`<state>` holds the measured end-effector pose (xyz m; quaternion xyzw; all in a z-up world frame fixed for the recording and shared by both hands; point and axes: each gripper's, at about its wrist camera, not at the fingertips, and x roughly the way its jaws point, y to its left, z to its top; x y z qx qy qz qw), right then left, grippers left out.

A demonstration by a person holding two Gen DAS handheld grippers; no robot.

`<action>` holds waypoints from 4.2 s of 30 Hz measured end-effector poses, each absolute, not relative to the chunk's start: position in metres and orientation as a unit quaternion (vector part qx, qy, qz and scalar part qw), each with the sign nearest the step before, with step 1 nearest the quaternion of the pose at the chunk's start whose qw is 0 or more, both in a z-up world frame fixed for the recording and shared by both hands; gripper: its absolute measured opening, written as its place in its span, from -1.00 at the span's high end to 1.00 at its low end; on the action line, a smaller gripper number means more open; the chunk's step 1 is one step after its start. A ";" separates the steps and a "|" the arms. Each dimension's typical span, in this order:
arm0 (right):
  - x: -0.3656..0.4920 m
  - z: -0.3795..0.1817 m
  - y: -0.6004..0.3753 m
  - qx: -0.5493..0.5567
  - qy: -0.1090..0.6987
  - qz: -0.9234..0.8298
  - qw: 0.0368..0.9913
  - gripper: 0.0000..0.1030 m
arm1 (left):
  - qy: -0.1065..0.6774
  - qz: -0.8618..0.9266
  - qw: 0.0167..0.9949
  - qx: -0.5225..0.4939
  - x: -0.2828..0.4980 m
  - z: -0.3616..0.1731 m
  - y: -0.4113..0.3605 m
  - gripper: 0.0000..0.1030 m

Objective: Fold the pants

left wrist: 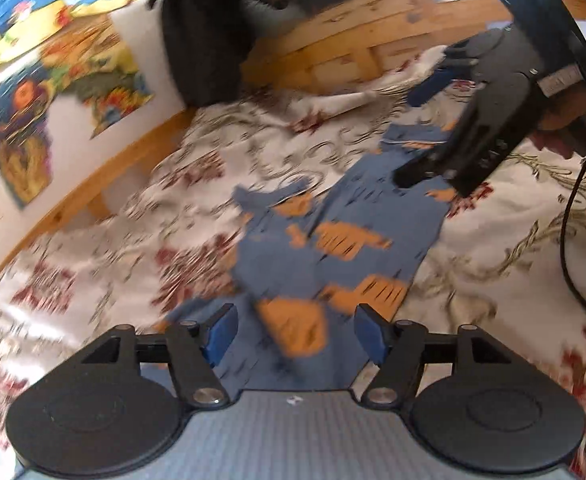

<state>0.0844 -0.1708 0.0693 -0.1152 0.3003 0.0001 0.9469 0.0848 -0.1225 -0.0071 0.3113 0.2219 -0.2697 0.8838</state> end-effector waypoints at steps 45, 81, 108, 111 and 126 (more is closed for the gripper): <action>0.119 0.036 -0.196 0.068 0.344 0.052 0.935 -0.98 | 0.179 -0.194 0.817 0.513 0.109 -0.067 -0.168 0.03; 0.339 0.037 -0.222 0.198 0.494 0.086 0.842 -0.39 | 0.203 -0.177 0.859 0.436 0.113 -0.058 -0.155 0.94; 0.228 0.126 -0.267 0.194 0.274 0.031 0.942 1.00 | 0.191 -0.269 0.886 0.327 0.117 -0.022 -0.117 0.96; 0.161 0.118 -0.274 0.197 0.261 -0.043 0.944 1.00 | 0.181 -0.295 0.872 0.346 0.111 -0.021 -0.119 0.96; 0.105 0.065 -0.288 0.303 0.265 -0.162 0.901 1.00 | 0.206 -0.323 0.852 0.357 0.110 -0.035 -0.135 0.96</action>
